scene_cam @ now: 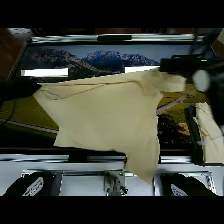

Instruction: Fold the shirts.

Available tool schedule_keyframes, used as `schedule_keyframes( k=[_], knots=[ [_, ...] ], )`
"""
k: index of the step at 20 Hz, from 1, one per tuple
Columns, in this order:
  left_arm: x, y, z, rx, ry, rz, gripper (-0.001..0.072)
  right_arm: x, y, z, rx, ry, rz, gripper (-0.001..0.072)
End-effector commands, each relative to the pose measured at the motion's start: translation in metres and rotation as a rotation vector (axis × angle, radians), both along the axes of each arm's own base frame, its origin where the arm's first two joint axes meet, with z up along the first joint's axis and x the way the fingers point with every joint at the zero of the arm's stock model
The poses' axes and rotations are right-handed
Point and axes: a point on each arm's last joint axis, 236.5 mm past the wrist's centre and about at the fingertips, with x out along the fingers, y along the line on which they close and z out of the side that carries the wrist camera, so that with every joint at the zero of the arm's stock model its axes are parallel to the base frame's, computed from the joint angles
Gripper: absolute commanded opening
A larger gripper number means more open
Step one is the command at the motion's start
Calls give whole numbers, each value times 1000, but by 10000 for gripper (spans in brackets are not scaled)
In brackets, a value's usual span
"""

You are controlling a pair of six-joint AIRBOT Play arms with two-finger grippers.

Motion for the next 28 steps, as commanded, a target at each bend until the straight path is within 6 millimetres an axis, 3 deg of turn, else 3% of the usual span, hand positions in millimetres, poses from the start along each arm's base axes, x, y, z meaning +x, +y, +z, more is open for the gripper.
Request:
schedule_keyframes(
  k=[1, 3, 5, 8, 9, 10, 11, 12, 13, 16, 18, 20, 22, 24, 28],
  knots=[
    [52, 13, -91, -51, 148, 79, 35, 79, 47, -72, 224, -76, 3, 61],
    [80, 17, -116, -69, 184, 95, 35, 96, 59, -88, 292, -107, 7, 61],
    [104, 19, -137, -92, 210, 110, 35, 101, 61, -108, 296, -82, 2, 61],
    [117, 15, -166, -129, 269, 113, 36, 91, 61, -152, 320, 61, -52, 63],
    [115, 11, -173, -149, 295, 108, 36, 85, 63, -166, 353, 119, -78, 127],
    [108, 6, -178, -163, 332, 88, 104, 79, 65, -174, 386, 168, -100, 410],
    [98, 3, -181, -166, 372, 62, 353, 73, 65, -176, 394, 198, -107, 610],
    [85, 6, -181, -169, 425, 32, 640, 66, 61, -172, 364, 220, -97, 618],
    [69, 17, -179, -153, 490, -1, 675, 57, 52, -165, 314, 239, -80, 618],
    [9, 72, -169, -107, 693, -66, 665, 11, -2, -147, 129, 379, -39, 617],
    [-27, 98, -164, -172, 789, -53, 664, -32, -46, -152, 75, 553, -60, 617],
    [-53, 114, -173, -234, 840, 7, 665, -73, -69, -163, 106, 733, -53, 617],
    [-81, 111, -194, -290, 900, 9, 665, -99, -73, -171, 195, 843, -31, 617],
    [-101, 99, -216, -329, 929, -24, 665, -108, -67, -175, 290, 876, -17, 617],
    [-95, 81, -245, -394, 855, 15, 664, -105, -58, -178, 322, 865, -5, 617]
  ],
)
